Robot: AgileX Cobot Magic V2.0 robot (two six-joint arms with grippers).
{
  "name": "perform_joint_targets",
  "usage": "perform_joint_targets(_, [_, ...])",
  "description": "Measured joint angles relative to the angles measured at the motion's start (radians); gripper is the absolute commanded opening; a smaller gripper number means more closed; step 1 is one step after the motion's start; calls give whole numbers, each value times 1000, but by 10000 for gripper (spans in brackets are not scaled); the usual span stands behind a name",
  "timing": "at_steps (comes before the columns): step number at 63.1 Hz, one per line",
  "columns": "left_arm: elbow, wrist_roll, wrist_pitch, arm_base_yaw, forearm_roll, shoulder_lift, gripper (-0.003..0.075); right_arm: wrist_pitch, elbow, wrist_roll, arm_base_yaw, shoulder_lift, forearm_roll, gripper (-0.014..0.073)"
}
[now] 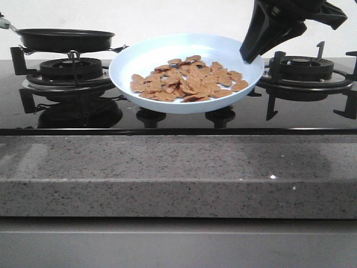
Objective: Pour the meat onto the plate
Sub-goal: 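Lower the empty pan back onto its burner with the left gripper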
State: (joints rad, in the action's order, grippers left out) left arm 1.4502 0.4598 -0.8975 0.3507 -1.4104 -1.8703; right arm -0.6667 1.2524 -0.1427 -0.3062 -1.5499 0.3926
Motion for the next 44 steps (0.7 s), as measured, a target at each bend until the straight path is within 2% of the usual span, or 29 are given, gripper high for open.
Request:
perform_joint_targets(4, [0,0,2,0,2,0,-16,0,0,0,0,0,0,-57])
perform_joint_targets(9, [0,-2,3,0,3,0,31,0,0,0,0,0,0,-57])
perform_joint_targets(18, [0,-2,5,0,9,0,175,0,0,0,0,0,0,-57])
perform_joint_targets(44, [0,29,-3,-29,32,0,514,0,0,0,0,0,0,-57])
